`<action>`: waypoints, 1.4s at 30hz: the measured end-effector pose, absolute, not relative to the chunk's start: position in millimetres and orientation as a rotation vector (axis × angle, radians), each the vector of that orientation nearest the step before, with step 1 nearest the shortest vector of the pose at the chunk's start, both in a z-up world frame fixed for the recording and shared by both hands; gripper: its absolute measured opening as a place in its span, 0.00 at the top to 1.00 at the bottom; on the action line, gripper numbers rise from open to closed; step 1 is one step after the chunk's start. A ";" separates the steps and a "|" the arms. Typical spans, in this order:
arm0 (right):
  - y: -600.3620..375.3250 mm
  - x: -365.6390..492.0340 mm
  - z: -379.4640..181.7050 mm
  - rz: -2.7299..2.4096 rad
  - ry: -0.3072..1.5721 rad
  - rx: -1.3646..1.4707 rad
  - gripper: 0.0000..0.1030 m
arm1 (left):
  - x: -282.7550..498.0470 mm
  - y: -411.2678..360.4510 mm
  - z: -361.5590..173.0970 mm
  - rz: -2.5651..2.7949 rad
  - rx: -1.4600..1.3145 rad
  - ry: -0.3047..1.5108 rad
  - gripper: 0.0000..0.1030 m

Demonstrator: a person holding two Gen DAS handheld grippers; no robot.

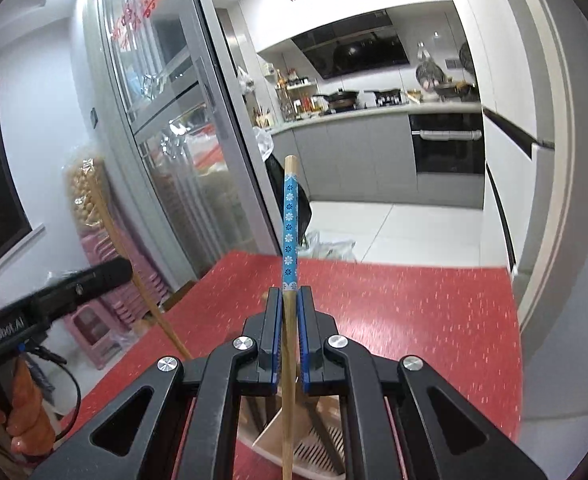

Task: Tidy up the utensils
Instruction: 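Carry both chopsticks to the beige holder and drop them in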

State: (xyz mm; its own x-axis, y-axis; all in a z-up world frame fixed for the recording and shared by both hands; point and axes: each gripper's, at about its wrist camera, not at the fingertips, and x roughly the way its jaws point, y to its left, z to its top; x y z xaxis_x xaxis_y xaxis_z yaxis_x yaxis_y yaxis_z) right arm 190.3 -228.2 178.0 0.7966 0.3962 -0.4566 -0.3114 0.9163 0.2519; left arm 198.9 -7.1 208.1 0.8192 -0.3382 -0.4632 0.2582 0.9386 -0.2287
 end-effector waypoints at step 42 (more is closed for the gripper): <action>-191.6 192.2 92.7 0.393 0.549 -0.074 0.83 | 205.5 -14.3 101.1 -0.204 -0.110 0.697 0.69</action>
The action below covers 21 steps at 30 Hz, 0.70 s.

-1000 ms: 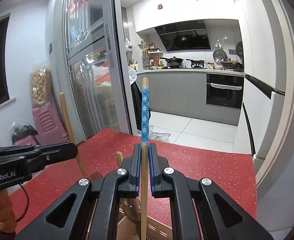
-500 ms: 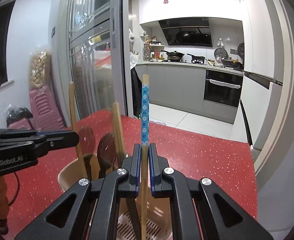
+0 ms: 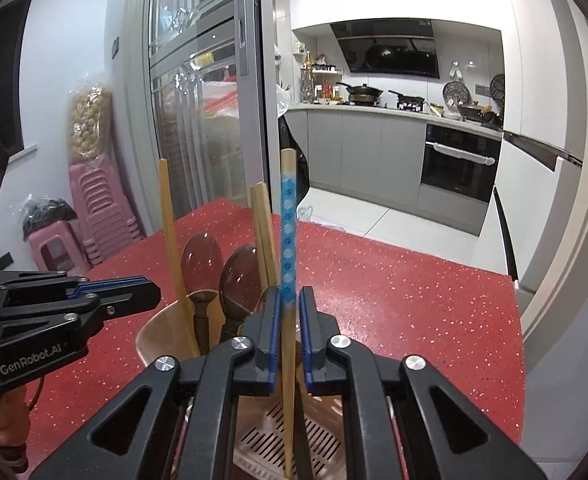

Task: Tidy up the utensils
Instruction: 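Carry both chopsticks to the beige holder and drop them in, then move both tools back toward the last spoon and chopstick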

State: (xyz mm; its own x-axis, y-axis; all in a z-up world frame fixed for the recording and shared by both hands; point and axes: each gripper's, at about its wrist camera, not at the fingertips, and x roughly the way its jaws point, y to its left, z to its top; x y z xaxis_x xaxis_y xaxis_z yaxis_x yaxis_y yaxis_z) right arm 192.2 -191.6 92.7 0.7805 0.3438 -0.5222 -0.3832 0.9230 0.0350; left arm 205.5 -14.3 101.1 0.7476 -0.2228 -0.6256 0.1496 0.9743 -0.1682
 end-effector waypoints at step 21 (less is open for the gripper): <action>-210.3 141.4 114.4 0.396 0.648 0.082 0.47 | 161.6 8.6 80.4 -0.148 -0.115 0.779 0.69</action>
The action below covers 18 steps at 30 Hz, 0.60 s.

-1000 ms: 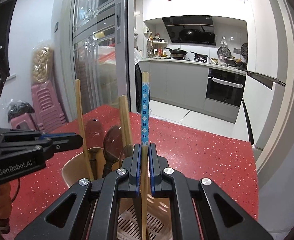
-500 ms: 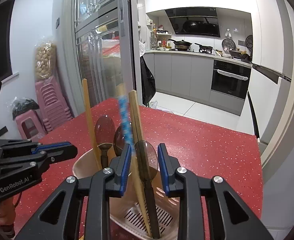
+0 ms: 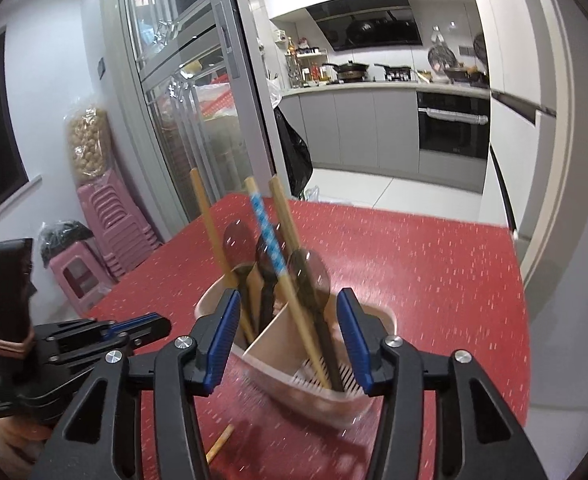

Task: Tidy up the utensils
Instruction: 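Move both tools back toward the last spoon and chopstick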

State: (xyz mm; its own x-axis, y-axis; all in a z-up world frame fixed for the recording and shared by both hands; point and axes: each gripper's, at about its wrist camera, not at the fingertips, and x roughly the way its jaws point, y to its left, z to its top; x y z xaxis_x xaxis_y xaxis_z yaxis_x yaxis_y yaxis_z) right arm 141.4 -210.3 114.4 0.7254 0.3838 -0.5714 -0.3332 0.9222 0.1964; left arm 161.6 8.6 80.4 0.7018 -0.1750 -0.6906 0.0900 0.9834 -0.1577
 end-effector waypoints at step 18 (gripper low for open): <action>-208.0 64.6 51.2 0.379 0.899 0.197 0.22 | 107.2 21.7 46.2 -0.087 -0.079 0.869 0.69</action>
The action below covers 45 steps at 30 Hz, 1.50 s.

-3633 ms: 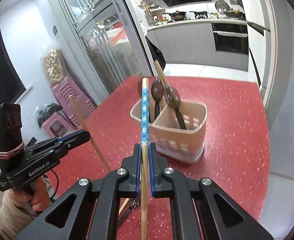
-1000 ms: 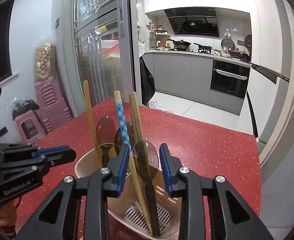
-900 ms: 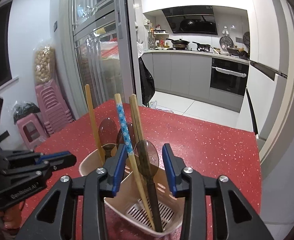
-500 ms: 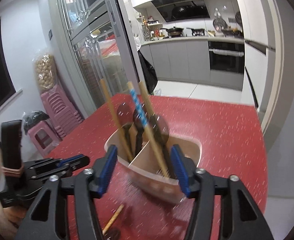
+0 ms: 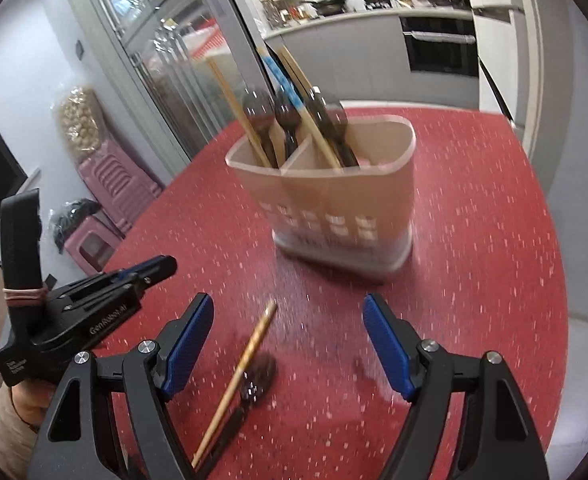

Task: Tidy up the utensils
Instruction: 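Move both tools back toward the last spoon and chopstick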

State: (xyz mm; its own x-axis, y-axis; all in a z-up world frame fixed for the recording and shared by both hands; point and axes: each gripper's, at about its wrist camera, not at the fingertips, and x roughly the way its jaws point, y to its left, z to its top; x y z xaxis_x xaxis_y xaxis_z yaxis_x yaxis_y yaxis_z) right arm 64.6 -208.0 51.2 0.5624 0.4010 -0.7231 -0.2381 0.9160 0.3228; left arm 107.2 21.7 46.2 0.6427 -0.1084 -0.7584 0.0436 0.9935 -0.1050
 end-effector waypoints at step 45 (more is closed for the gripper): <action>-177.3 31.0 -11.1 0.251 1.135 0.188 0.00 | 62.5 86.5 -20.5 0.000 -0.140 0.956 0.00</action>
